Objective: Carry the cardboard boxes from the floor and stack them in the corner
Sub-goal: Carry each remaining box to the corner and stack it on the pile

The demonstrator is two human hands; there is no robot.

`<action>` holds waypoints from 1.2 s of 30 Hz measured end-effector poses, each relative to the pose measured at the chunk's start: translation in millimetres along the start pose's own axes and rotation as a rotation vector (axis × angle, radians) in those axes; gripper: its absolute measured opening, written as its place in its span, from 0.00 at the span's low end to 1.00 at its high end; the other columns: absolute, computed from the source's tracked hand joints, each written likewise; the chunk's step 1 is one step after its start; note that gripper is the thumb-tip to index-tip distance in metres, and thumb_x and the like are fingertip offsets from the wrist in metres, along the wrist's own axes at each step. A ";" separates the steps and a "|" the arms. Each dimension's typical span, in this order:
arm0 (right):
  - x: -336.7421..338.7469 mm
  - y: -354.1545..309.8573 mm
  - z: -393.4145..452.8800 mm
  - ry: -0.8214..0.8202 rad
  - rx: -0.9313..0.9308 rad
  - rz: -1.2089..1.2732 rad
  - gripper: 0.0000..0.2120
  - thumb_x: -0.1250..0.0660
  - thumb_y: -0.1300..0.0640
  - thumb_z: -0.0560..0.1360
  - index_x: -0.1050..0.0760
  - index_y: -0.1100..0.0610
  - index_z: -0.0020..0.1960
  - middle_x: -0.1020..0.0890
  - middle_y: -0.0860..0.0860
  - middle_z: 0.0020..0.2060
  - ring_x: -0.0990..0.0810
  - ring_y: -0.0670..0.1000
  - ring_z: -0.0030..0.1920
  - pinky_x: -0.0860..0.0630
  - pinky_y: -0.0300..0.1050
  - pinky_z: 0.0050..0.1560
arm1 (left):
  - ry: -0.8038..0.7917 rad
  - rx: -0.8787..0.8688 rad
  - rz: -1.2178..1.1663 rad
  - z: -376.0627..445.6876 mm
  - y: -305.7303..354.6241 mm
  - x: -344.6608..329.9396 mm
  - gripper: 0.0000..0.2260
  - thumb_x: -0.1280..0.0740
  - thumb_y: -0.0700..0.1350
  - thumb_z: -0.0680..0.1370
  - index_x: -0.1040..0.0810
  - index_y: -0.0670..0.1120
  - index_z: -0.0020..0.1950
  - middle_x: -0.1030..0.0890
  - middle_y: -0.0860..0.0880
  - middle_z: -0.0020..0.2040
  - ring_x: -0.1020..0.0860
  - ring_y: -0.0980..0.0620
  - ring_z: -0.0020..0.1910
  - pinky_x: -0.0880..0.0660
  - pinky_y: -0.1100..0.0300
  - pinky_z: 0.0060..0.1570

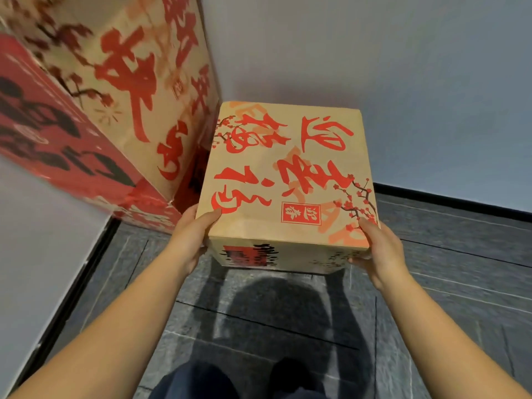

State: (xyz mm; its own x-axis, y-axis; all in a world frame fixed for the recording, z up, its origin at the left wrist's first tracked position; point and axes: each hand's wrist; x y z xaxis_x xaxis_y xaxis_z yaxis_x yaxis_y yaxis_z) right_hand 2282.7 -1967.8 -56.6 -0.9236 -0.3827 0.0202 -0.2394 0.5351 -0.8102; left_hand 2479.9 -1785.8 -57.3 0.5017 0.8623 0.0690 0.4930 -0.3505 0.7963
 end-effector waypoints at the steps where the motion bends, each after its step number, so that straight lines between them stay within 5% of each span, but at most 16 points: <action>1: -0.6 9.4 8.8 0.001 0.005 0.001 0.05 0.39 0.56 0.78 0.27 0.50 0.44 0.20 0.50 0.39 0.23 0.48 0.38 0.30 0.45 0.35 | 0.002 0.005 0.003 9.0 -9.0 -0.6 0.10 0.38 0.45 0.78 0.30 0.47 0.59 0.23 0.50 0.46 0.27 0.53 0.39 0.33 0.58 0.37; 6: -2.6 42.0 34.4 -0.038 0.014 -0.031 0.04 0.39 0.56 0.77 0.28 0.50 0.45 0.20 0.51 0.40 0.23 0.50 0.40 0.30 0.45 0.37 | 0.011 0.036 -0.032 35.4 -37.1 1.6 0.10 0.41 0.42 0.79 0.31 0.39 0.57 0.24 0.45 0.45 0.29 0.52 0.36 0.36 0.59 0.34; 9: -2.4 45.2 38.2 -0.059 0.007 -0.066 0.05 0.40 0.56 0.78 0.28 0.49 0.44 0.21 0.50 0.40 0.24 0.50 0.41 0.29 0.47 0.41 | 0.079 0.054 -0.059 39.0 -42.5 1.4 0.01 0.42 0.41 0.80 0.32 0.45 0.49 0.26 0.49 0.42 0.30 0.54 0.37 0.35 0.58 0.34; 11: -1.8 43.2 37.8 -0.069 -0.004 -0.082 0.06 0.40 0.57 0.78 0.28 0.50 0.44 0.21 0.50 0.40 0.25 0.49 0.41 0.28 0.48 0.42 | 0.073 0.100 -0.057 34.5 -40.0 -0.2 0.05 0.41 0.44 0.80 0.33 0.47 0.55 0.26 0.50 0.43 0.28 0.52 0.40 0.32 0.55 0.35; 14: -5.7 40.7 38.3 -0.107 -0.022 -0.095 0.04 0.40 0.57 0.78 0.27 0.51 0.46 0.20 0.51 0.42 0.23 0.49 0.43 0.24 0.50 0.43 | 0.053 0.247 -0.242 35.4 -32.3 1.1 0.13 0.39 0.48 0.79 0.32 0.45 0.62 0.26 0.45 0.53 0.26 0.43 0.52 0.28 0.40 0.55; 16: -13.0 40.0 40.0 -0.133 -0.017 -0.086 0.03 0.40 0.57 0.78 0.27 0.52 0.49 0.19 0.51 0.43 0.22 0.49 0.44 0.24 0.51 0.44 | 0.080 0.286 -0.359 41.4 -26.8 5.2 0.17 0.38 0.47 0.79 0.31 0.43 0.65 0.27 0.42 0.60 0.27 0.42 0.60 0.32 0.42 0.66; 17: -17.7 39.7 41.4 -0.149 -0.014 -0.084 0.03 0.39 0.57 0.78 0.27 0.52 0.49 0.19 0.51 0.44 0.22 0.50 0.45 0.23 0.51 0.45 | 0.086 0.281 -0.417 44.8 -24.3 8.0 0.15 0.37 0.47 0.79 0.29 0.42 0.63 0.26 0.42 0.61 0.25 0.44 0.59 0.29 0.44 0.64; 19: -27.7 39.7 43.9 -0.188 -0.010 -0.086 0.04 0.39 0.57 0.78 0.27 0.52 0.51 0.19 0.51 0.45 0.21 0.50 0.46 0.23 0.51 0.45 | 0.087 0.267 -0.535 53.0 -20.6 14.1 0.07 0.37 0.46 0.79 0.26 0.42 0.51 0.22 0.45 0.51 0.18 0.50 0.43 0.18 0.52 0.43; 21: -37.3 39.9 45.3 -0.222 -0.009 -0.083 0.06 0.39 0.56 0.78 0.27 0.53 0.54 0.18 0.51 0.46 0.21 0.50 0.47 0.22 0.50 0.44 | 0.127 0.260 -0.589 59.5 -15.2 18.7 0.08 0.37 0.45 0.79 0.27 0.42 0.43 0.23 0.47 0.43 0.19 0.53 0.32 0.20 0.57 0.29; 25: -49.9 40.6 49.3 -0.230 -0.014 -0.071 0.09 0.39 0.56 0.78 0.27 0.55 0.57 0.18 0.53 0.50 0.20 0.52 0.50 0.23 0.49 0.43 | 0.164 0.218 -0.613 71.2 -4.2 22.4 0.08 0.39 0.43 0.79 0.29 0.43 0.41 0.22 0.45 0.58 0.24 0.53 0.45 0.25 0.56 0.55; 28: -54.4 40.9 52.5 -0.224 -0.018 -0.072 0.08 0.39 0.55 0.78 0.27 0.54 0.56 0.18 0.54 0.52 0.20 0.54 0.52 0.23 0.50 0.44 | 0.187 0.203 -0.694 78.0 0.5 21.7 0.07 0.38 0.41 0.79 0.29 0.42 0.42 0.25 0.44 0.65 0.23 0.51 0.50 0.27 0.56 0.61; 33: -54.9 38.9 52.3 -0.236 -0.040 -0.080 0.06 0.38 0.55 0.78 0.27 0.53 0.55 0.18 0.53 0.50 0.21 0.54 0.51 0.23 0.54 0.50 | 0.175 0.178 -0.706 78.0 -3.2 22.8 0.06 0.38 0.43 0.79 0.29 0.44 0.42 0.24 0.47 0.48 0.24 0.54 0.41 0.27 0.59 0.59; 36: -52.9 30.5 49.3 -0.211 -0.033 -0.180 0.10 0.37 0.55 0.77 0.28 0.55 0.59 0.20 0.50 0.46 0.22 0.49 0.46 0.23 0.53 0.48 | 0.153 0.202 -0.477 70.4 -9.8 26.3 0.07 0.39 0.45 0.79 0.29 0.45 0.43 0.27 0.48 0.41 0.28 0.54 0.39 0.28 0.58 0.56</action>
State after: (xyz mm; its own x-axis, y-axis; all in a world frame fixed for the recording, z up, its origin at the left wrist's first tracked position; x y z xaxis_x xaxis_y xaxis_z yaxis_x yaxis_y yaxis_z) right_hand 2339.0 -1968.3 -111.3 -0.7835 -0.6203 0.0368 -0.4068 0.4672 -0.7850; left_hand 2538.3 -1785.5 -105.6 0.0867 0.9811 -0.1732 0.7753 0.0428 0.6302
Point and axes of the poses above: each hand's wrist, its own z-axis towards the middle knuckle, its own x-axis out of the back of the hand, y = z × x
